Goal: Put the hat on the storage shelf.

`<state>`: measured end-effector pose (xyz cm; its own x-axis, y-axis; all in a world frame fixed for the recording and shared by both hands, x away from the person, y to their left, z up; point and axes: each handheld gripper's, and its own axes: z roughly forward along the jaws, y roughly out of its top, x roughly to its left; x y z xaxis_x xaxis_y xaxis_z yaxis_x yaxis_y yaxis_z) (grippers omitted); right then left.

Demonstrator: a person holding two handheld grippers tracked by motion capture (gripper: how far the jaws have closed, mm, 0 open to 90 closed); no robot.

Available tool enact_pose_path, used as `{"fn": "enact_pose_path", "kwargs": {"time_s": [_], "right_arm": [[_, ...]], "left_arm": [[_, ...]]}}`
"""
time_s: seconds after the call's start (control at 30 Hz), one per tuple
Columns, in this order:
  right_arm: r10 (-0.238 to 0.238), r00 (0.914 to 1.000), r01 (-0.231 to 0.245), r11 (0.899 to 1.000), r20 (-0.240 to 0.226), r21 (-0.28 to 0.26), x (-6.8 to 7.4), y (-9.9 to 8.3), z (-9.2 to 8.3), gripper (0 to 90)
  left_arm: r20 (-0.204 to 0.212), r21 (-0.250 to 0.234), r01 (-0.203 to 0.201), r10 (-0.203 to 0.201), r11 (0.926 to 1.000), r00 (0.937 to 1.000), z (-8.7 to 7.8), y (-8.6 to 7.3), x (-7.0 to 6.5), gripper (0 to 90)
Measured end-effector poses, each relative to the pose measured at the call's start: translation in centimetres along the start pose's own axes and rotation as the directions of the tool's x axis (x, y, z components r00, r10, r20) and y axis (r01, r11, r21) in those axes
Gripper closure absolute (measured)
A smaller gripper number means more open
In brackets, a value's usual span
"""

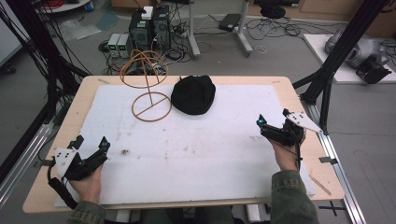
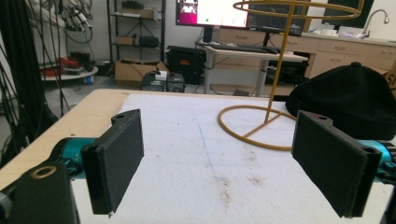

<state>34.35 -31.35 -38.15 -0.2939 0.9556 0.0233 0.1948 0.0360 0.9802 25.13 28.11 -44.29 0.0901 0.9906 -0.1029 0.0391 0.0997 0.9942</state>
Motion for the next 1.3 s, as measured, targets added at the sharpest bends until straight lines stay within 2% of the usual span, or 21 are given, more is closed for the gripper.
{"fn": "enact_pose_path", "kwargs": {"time_s": [0.13,0.27,0.4,0.6,0.7,0.73,0.77,0.8,0.87,0.97,1.13,1.23,1.3], "right_arm": [[-0.024,0.9996,0.024,0.999,-0.013,0.034,0.1,1.5,1.2,3.0],[-0.028,0.9993,0.028,0.999,-0.024,0.034,0.4,2.2,1.8,3.0],[-0.058,0.9978,0.059,0.998,-0.032,0.019,1.3,3.2,3.2,4.4],[-0.089,0.9944,0.091,0.995,-0.056,0.030,2.6,4.2,5.1,5.1],[-0.120,0.9895,0.123,0.992,-0.080,0.026,3.6,4.8,6.2,6.1],[-0.149,0.9834,0.153,0.987,-0.104,0.039,4.4,5.2,7.0,12.3],[-0.149,0.9834,0.153,0.987,-0.104,0.039,4.4,5.2,7.0,12.3],[-0.161,0.9786,0.169,0.985,-0.127,0.048,5.3,5.6,7.8,12.9],[-0.167,0.9766,0.175,0.983,-0.136,0.051,5.6,5.7,8.2,12.6],[-0.186,0.9701,0.200,0.976,-0.156,0.081,7.3,5.7,9.9,12.0],[-0.178,0.9679,0.199,0.974,-0.178,0.109,8.6,5.7,11.5,11.8],[-0.153,0.9721,0.177,0.976,-0.178,0.126,9.1,5.7,12.5,11.7],[-0.163,0.9706,0.187,0.974,-0.177,0.130,9.4,5.8,13.1,11.7]], "left_arm": [[0.001,0.001,-0.006,0.006,1.0000,1.0000,0.0,0.0,-0.1,17.2],[0.007,0.002,-0.013,0.013,0.9999,0.9999,0.0,0.0,-0.2,17.1],[0.004,0.001,-0.017,0.017,0.9999,0.9999,-0.1,0.0,-0.1,17.1],[0.008,0.007,-0.008,0.008,0.9999,0.9999,0.0,0.0,-0.2,17.1],[0.011,0.007,-0.010,0.009,0.9999,0.9999,0.0,0.0,-0.2,17.2],[0.013,0.009,-0.012,0.012,0.9999,0.9999,0.0,0.0,-0.1,17.1],[0.013,0.009,-0.012,0.012,0.9999,0.9999,0.0,0.0,-0.1,17.1],[0.013,0.009,-0.012,0.012,0.9999,0.9998,0.0,0.0,-0.2,17.1],[0.017,0.010,-0.010,0.010,0.9999,0.9998,0.1,0.0,-0.2,17.1],[0.022,0.009,-0.010,0.010,0.9999,0.9997,0.1,0.0,-0.2,17.1],[0.025,0.007,-0.008,0.008,0.9999,0.9997,0.0,0.0,-0.1,17.0],[0.025,0.008,-0.007,0.007,0.9999,0.9997,0.0,0.0,0.0,17.0],[0.025,0.005,-0.002,0.002,1.0000,0.9997,0.0,0.1,0.1,17.0]]}}
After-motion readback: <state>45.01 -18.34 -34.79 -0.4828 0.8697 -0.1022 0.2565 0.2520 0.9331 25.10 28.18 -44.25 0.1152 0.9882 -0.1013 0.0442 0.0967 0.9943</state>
